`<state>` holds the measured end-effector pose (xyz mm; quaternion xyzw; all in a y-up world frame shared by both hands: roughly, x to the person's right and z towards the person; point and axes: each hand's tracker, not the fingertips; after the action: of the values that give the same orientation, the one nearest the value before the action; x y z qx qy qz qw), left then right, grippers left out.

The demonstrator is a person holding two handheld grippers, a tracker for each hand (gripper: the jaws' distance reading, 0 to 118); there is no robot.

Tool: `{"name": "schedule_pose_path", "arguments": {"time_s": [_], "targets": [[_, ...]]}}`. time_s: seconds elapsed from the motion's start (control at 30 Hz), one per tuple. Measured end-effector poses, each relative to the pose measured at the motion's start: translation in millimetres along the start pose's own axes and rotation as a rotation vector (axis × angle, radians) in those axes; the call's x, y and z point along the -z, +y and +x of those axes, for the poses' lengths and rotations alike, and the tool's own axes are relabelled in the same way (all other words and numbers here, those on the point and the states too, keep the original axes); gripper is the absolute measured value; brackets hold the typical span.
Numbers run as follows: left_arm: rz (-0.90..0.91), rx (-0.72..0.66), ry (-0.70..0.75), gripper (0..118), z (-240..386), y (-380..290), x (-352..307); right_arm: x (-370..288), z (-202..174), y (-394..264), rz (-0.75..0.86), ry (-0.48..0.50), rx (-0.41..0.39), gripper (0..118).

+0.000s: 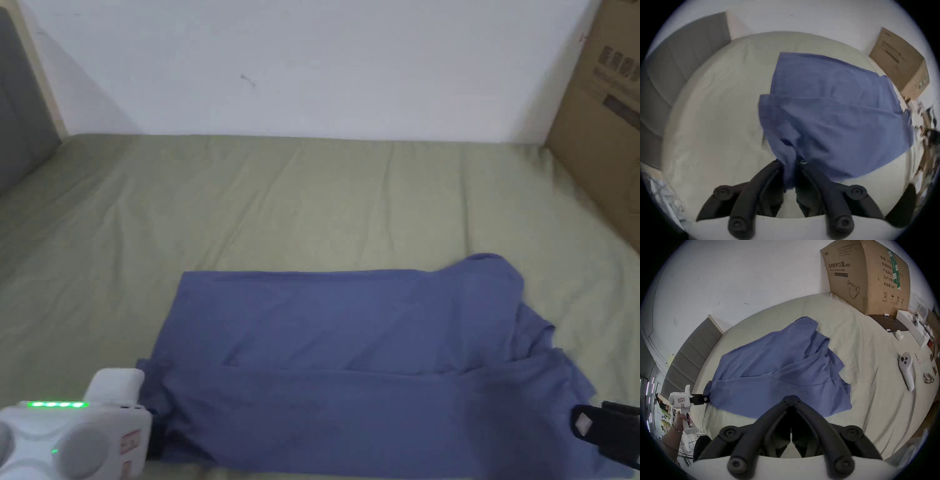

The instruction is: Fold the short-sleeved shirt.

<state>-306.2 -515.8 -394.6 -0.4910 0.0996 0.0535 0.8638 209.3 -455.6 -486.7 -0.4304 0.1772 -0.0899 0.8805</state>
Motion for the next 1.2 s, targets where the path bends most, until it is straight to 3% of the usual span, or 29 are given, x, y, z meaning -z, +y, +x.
{"name": "schedule_pose_path", "arguments": {"time_s": [0.13,0.17,0.2,0.23,0.27,0.47,0.5,0.53,0.57,0.63,0.67,0.7,0.73,0.83,1.0,1.1,1.2], "targets": [[0.035,-0.042,0.019,6,-13.6,5.4,-15.7,3.6,28.6,7.4,0.031,-0.040,0.026,2],[0.026,-0.068,-0.016,6,-17.3,4.9,-20.6,7.1,37.8,10.5,0.020,-0.058,0.042,23],[0.033,-0.072,-0.017,6,-12.2,6.4,-28.6,11.6,45.3,13.0,0.001,-0.069,0.054,63],[0.042,-0.073,-0.014,6,-12.0,7.3,-33.2,25.4,61.9,15.7,-0.051,-0.086,0.064,110],[0.051,-0.075,-0.015,6,-10.9,7.9,-37.3,36.0,69.5,15.9,-0.097,-0.106,0.067,118],[0.064,-0.083,-0.027,6,-9.4,14.7,-41.8,84.6,102.5,7.6,-0.223,-0.197,0.119,113],[0.059,-0.078,-0.023,6,-8.8,14.5,-40.7,90.0,100.5,5.9,-0.261,-0.196,0.111,104],[0.053,-0.074,-0.021,6,-8.4,14.1,-39.3,92.4,97.9,4.0,-0.282,-0.191,0.097,76],[0.049,-0.074,-0.019,6,-8.4,13.8,-38.1,91.9,93.7,2.7,-0.274,-0.186,0.080,59],[0.043,-0.080,-0.024,6,-12.4,12.6,-33.8,84.2,75.6,1.3,-0.230,-0.236,-0.015,45],[0.043,-0.084,-0.025,6,-12.5,12.5,-33.7,81.0,71.9,2.0,-0.214,-0.192,-0.018,45],[0.043,-0.086,-0.029,6,-12.9,12.5,-33.7,79.5,71.0,3.0,-0.211,-0.131,0.013,20],[0.042,-0.088,-0.028,6,-13.1,11.0,-33.3,76.8,67.5,3.9,-0.210,-0.130,0.025,6],[0.048,-0.100,-0.041,6,-18.0,13.6,-39.7,60.8,57.9,5.1,-0.183,-0.168,-0.028,6],[0.022,-0.060,-0.020,6,-21.0,0.5,-62.0,10.6,72.2,-8.4,-0.153,-0.149,0.037,6],[-0.014,-0.081,-0.056,6,-29.5,-28.1,-77.7,-23.9,77.7,-34.9,-0.176,-0.139,0.040,6],[-0.087,-0.104,-0.083,6,-34.5,-65.6,-84.0,-40.0,84.6,-67.4,-0.236,-0.132,0.093,6]]}}
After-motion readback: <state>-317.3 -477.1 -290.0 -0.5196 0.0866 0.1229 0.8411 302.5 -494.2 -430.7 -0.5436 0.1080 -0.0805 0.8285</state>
